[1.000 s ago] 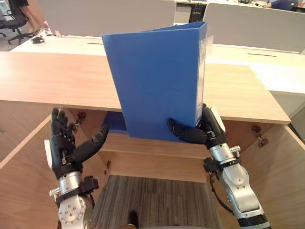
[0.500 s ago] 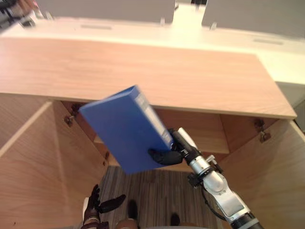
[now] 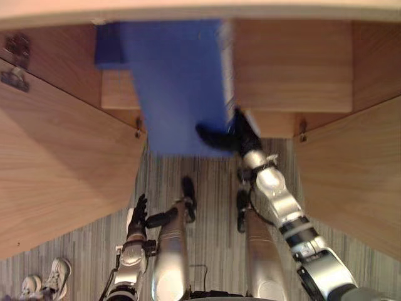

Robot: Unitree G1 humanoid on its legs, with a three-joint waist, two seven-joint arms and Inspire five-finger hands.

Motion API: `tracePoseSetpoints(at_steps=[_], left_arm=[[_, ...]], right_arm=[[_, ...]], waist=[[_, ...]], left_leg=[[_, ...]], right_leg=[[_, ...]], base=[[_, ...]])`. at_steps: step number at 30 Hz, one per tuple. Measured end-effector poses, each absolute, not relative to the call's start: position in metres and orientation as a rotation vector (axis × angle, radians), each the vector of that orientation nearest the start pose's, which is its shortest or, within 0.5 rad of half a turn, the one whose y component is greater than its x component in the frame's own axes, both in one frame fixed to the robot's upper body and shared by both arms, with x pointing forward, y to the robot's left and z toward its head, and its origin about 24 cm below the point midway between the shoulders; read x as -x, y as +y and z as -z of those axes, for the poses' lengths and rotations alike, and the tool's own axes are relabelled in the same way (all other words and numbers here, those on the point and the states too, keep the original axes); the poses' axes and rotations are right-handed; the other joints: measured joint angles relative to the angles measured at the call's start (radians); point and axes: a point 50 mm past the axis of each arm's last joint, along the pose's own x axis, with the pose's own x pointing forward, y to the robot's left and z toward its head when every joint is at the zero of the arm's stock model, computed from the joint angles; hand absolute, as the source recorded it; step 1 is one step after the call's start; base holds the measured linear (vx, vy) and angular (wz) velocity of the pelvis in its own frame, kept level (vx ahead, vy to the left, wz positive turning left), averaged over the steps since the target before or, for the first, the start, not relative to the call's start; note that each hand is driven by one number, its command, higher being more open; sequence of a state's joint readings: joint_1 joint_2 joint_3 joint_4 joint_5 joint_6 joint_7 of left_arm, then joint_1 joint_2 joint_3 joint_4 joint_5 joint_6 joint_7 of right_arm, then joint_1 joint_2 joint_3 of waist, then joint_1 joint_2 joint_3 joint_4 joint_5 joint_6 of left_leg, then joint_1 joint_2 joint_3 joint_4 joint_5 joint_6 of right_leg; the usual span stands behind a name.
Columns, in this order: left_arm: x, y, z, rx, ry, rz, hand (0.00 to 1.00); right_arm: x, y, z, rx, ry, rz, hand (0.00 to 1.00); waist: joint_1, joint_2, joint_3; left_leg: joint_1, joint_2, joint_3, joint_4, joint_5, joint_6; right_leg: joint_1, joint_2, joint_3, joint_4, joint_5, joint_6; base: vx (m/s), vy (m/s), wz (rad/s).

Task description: Walk over to the cabinet, pick up the folder, carry it to the office cabinet, place the folder inside the office cabinet, then close the office cabinet door

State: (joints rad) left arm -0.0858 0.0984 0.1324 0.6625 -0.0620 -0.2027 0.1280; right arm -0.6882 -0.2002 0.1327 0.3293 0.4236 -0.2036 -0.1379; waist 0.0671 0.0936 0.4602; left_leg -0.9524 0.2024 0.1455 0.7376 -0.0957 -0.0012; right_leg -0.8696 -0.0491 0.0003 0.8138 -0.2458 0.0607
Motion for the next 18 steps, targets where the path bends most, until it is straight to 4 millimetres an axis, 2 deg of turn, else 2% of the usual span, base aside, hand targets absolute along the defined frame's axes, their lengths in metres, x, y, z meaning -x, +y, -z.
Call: tracePoseSetpoints(at_steps=[3, 4, 8, 11, 15, 16, 18], left_arm=[[-0.252, 0.211, 0.04, 0.008, 0.272, -0.307, 1.0], [-0.255, 0.212, 0.035, 0.009, 0.25, -0.314, 1.0], [-0.26, 0.21, 0.024, 0.04, 0.196, -0.34, 1.0], [-0.266, 0.201, 0.014, 0.107, 0.141, -0.348, 1.0], [-0.272, 0.193, 0.006, 0.142, 0.108, -0.346, 1.0], [-0.272, 0.192, 0.006, 0.149, 0.107, -0.354, 1.0], [-0.272, 0.193, 0.006, 0.161, 0.107, -0.364, 1.0]], right_arm=[[-0.362, -0.141, -0.231, -0.427, -0.582, -0.045, 0.0], [-0.363, -0.143, -0.239, -0.485, -0.601, -0.031, 0.0], [-0.364, -0.144, -0.255, -0.629, -0.626, -0.023, 0.0], [-0.365, -0.144, -0.274, -0.817, -0.644, 0.007, 0.0], [-0.372, -0.144, -0.293, -0.981, -0.639, 0.029, 0.0], [-0.375, -0.143, -0.299, -1.017, -0.627, 0.024, 1.0], [-0.379, -0.14, -0.309, -1.071, -0.612, 0.007, 1.0]], waist=[[0.004, 0.0, 0.016], [0.006, 0.0, 0.021], [0.01, 0.0, 0.021], [0.021, 0.0, 0.021], [0.031, 0.0, 0.021], [0.032, 0.0, 0.021], [0.033, 0.0, 0.021]], left_leg=[[-0.117, 0.007, -0.023, 0.102, -0.025, 0.005], [-0.141, 0.008, -0.025, 0.135, -0.034, 0.013], [-0.201, 0.014, -0.03, 0.197, -0.063, 0.002], [-0.249, 0.013, -0.042, 0.229, -0.069, 0.001], [-0.274, 0.011, -0.053, 0.248, -0.07, -0.001], [-0.278, 0.011, -0.052, 0.248, -0.07, -0.001], [-0.28, 0.012, -0.054, 0.248, -0.07, -0.002]], right_leg=[[-0.11, -0.003, -0.009, 0.111, -0.036, 0.0], [-0.135, -0.007, -0.009, 0.147, -0.05, 0.002], [-0.193, -0.013, -0.01, 0.213, -0.079, 0.001], [-0.237, -0.019, -0.021, 0.254, -0.095, -0.005], [-0.259, -0.024, -0.026, 0.283, -0.108, -0.009], [-0.264, -0.024, -0.026, 0.285, -0.108, -0.01], [-0.266, -0.024, -0.028, 0.285, -0.109, -0.011]], base=[[-0.04, -0.035, 0.09], [0.0, -0.032, 0.02], [0.0, -0.015, 0.0], [-0.01, -0.04, 0.09], [-0.01, -0.04, 0.08], [0.0, -0.038, 0.01], [0.0, -0.036, 0.01]])
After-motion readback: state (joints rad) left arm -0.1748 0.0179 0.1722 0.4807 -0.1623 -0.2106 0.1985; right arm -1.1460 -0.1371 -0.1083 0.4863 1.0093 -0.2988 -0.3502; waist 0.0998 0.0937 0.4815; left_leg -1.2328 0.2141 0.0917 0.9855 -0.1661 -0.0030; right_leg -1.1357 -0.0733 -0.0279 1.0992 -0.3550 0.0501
